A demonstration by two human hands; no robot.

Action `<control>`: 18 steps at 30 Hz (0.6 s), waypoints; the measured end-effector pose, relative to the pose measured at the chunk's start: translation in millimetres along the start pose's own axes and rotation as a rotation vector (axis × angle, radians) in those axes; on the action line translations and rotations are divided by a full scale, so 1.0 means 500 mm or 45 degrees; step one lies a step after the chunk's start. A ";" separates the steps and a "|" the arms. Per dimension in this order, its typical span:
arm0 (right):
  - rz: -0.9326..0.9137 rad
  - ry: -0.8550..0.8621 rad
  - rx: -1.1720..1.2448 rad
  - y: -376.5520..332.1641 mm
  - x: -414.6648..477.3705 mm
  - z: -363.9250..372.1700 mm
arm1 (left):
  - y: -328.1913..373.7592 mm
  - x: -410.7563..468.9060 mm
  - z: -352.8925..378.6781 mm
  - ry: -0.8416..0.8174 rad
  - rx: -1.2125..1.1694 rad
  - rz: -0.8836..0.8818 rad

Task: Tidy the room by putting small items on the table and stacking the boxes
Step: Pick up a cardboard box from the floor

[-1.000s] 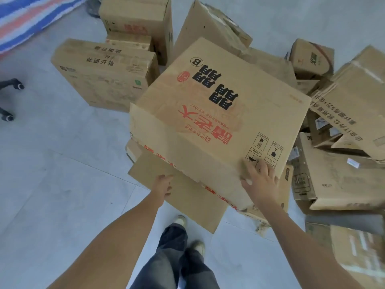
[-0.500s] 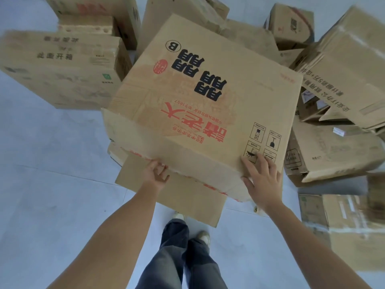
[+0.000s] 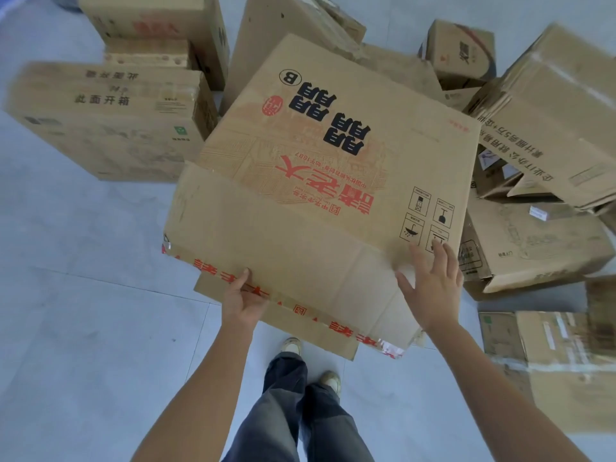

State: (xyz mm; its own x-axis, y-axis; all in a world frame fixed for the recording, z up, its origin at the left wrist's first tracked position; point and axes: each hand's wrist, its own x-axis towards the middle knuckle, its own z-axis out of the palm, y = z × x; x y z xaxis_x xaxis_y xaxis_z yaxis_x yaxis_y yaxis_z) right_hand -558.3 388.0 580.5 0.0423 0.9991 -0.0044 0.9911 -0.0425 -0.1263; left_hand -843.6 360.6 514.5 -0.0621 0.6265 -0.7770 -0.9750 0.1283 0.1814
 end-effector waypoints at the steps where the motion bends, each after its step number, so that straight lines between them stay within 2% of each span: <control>1: -0.040 0.084 -0.014 -0.013 -0.012 0.001 | 0.003 -0.011 -0.001 -0.027 -0.045 -0.015; 5: -0.366 0.328 -0.006 -0.089 -0.104 0.025 | 0.011 -0.059 0.005 -0.097 -0.107 -0.019; 9: -0.601 0.370 -0.110 -0.129 -0.198 0.087 | 0.020 -0.112 0.035 -0.200 -0.108 0.005; 11: -0.574 0.423 -0.184 -0.126 -0.213 0.106 | 0.025 -0.132 0.050 -0.236 -0.105 0.012; 15: -0.345 0.690 -0.092 -0.130 -0.201 0.071 | 0.030 -0.160 0.069 -0.215 -0.072 0.011; 18: -0.382 0.818 -0.030 -0.132 -0.179 0.036 | 0.033 -0.180 0.102 -0.202 -0.003 0.053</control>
State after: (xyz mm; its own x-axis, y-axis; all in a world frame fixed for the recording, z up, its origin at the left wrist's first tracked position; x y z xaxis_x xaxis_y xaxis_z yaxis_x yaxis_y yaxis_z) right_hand -629.7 301.4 571.5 -0.1738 0.7699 0.6140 0.9739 0.2268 -0.0087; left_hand -843.4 345.4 618.2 -0.0681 0.7445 -0.6641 -0.9728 0.0982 0.2098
